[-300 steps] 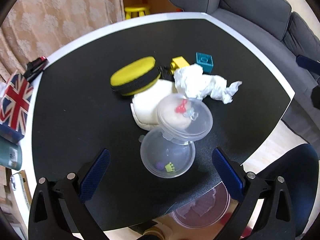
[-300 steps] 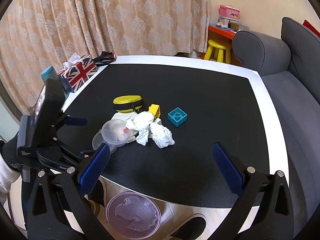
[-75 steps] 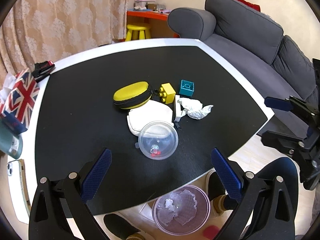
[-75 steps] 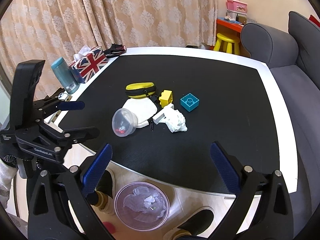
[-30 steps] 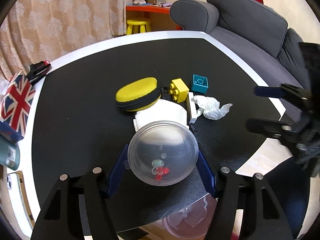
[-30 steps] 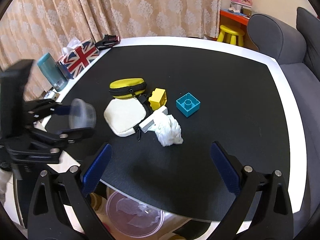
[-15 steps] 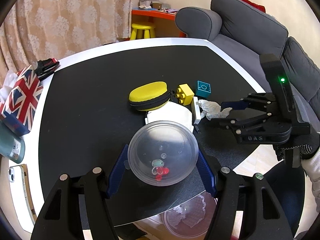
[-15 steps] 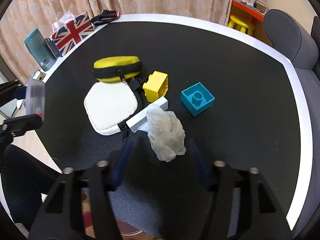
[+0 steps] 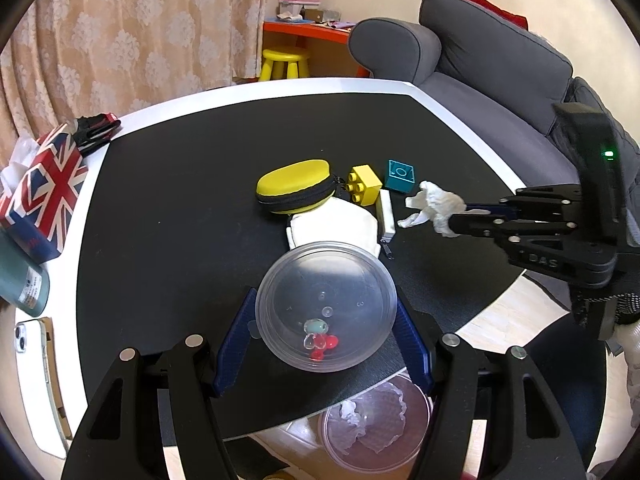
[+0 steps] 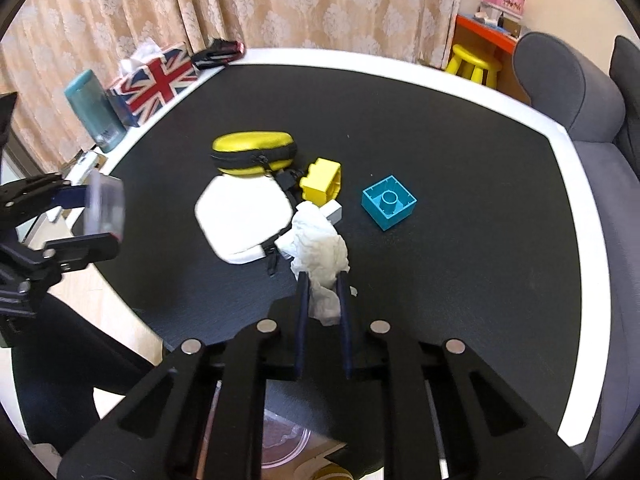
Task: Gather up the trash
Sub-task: 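Carry the tissue to the trash bin with the right gripper and release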
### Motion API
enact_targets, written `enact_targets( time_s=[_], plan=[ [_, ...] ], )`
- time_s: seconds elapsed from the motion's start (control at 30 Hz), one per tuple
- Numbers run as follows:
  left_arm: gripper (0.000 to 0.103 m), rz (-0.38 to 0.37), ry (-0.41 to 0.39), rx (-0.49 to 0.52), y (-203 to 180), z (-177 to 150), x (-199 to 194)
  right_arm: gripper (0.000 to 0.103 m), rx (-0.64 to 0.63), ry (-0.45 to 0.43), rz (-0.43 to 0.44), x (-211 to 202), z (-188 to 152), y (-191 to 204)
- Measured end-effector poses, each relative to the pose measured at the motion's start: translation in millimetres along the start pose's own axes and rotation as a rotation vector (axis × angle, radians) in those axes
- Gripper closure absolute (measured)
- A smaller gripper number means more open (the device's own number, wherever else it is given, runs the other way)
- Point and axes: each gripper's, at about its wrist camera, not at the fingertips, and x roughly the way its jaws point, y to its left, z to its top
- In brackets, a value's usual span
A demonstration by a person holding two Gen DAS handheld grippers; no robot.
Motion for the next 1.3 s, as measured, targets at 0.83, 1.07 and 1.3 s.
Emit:
enact_targets(
  time_s=[0.83,1.07,1.3],
  plan=[
    [0.039,-0.029,-0.039,0.017,-44.2,-83.7,-59.5,0.089,-0.073,-0.068,0.097,-93.1,-103.4,80.5],
    [0.039,-0.035,-0.025,0.014,-46.4,-98.3,-59.8,0.086,-0.063,-0.008,0.16,-76.8,-131.8,90.6],
    [0.039,-0.04,-0.023,0.018,-48.0,-100.2,-61.4,0.026,-0.063,-0.007,0.184,-73.6,-136.0,93.9]
  ],
)
